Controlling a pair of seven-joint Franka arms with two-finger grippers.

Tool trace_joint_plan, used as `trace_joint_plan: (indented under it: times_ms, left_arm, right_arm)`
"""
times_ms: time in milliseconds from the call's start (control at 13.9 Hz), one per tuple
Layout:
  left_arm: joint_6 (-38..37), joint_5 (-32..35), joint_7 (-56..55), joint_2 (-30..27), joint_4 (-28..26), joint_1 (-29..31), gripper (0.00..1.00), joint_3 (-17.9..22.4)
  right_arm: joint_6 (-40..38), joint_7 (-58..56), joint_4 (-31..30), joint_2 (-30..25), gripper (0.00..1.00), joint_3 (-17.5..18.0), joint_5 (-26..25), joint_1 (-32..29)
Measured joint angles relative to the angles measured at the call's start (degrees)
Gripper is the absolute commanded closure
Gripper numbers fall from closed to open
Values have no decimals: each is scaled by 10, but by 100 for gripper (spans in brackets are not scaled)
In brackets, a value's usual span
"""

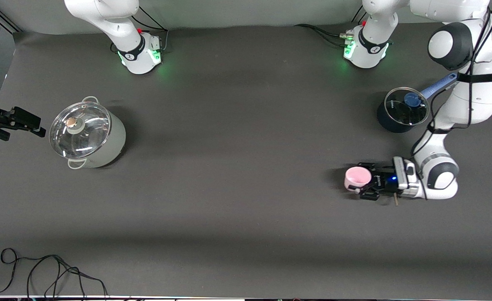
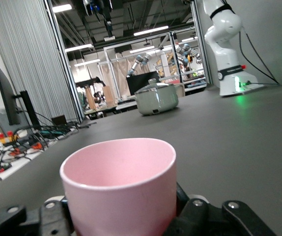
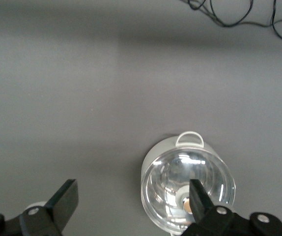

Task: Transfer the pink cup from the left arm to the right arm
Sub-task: 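Carry the pink cup with the left gripper toward the right gripper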

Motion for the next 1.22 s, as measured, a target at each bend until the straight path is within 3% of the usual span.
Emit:
trace_joint_plan:
  times_ms: [287, 719, 1222]
  left_arm:
    - [130, -64, 0, 0, 0, -7, 100, -104]
    - [409, -122, -17, 0, -1, -16, 100, -283]
    - [675, -223, -19, 0, 1, -77, 100, -421]
  right_arm:
    - [-10, 0, 1, 0, 0, -2, 0, 0]
    - [-10, 0, 1, 0, 0, -2, 0, 0]
    - [-10, 0, 1, 0, 0, -1, 0, 0]
